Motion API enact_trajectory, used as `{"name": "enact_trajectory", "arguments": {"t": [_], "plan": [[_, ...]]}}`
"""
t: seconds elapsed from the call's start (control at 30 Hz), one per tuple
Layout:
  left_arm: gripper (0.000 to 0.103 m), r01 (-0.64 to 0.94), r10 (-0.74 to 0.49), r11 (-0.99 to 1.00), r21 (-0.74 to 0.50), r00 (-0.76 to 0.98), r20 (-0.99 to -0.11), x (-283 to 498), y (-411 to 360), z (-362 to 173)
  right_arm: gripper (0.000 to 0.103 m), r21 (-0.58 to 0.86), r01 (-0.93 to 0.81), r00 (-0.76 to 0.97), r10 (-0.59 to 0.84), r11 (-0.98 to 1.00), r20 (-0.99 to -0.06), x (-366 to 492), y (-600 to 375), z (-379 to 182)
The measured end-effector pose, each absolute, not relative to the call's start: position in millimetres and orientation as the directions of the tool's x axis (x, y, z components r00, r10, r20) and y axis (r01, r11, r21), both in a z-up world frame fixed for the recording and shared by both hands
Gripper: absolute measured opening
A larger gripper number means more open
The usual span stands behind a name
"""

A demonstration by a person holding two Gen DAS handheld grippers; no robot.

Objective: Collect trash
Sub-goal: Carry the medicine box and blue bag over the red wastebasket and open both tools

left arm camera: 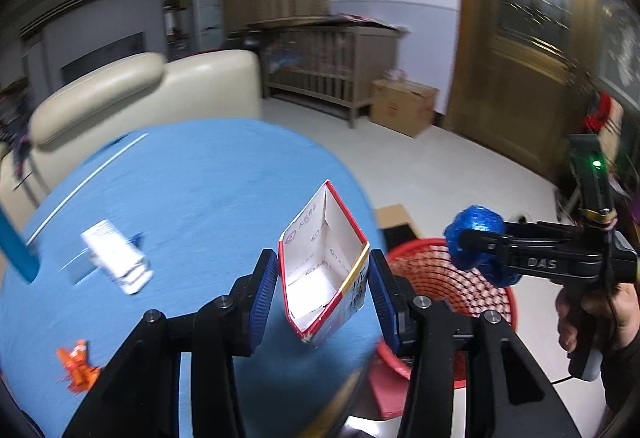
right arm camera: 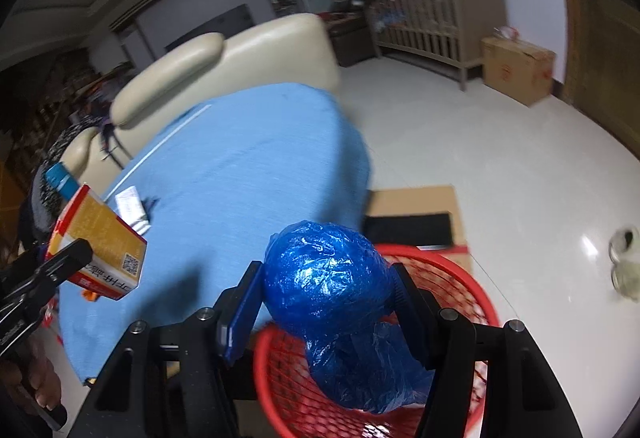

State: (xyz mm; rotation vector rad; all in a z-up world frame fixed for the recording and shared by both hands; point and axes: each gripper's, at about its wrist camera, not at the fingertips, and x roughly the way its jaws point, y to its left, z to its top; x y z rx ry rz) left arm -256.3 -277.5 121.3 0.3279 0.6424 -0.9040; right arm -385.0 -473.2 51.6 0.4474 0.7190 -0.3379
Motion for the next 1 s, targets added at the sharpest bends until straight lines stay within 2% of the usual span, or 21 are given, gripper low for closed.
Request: {"name": "enact_trajectory", "arguments": {"t": [0.5,0.7,0.83,1.0], "plan": [[0.048,0.915,-0.626,0.402,0.021,0.292,-0.723,-309,-364,91,0.065,0.347,0.556,0.657,-0.143,0.756,-0.740,-434,-517,0],[0.048,0.926,-0.608,0.378,-0.010,0.240,-0.756,-313,-373,79,0.071,0.407,0.582,0.647,-0.096,0.704,-0.756,-437,-527,-19],[0.048,0.930,-0.598,0.367,-0.010,0.228,-0.768,-318,-378,75,0.072,0.427,0.592,0.654,-0.097,0.684,-0.750,-440,-531,-20],[0.055,0.937,-0.597,0.350,-0.013,0.212,-0.773,-317,-380,73,0.073,0.443,0.593,0.669,-0.107,0.672,-0.735,-443,-534,-13]]}}
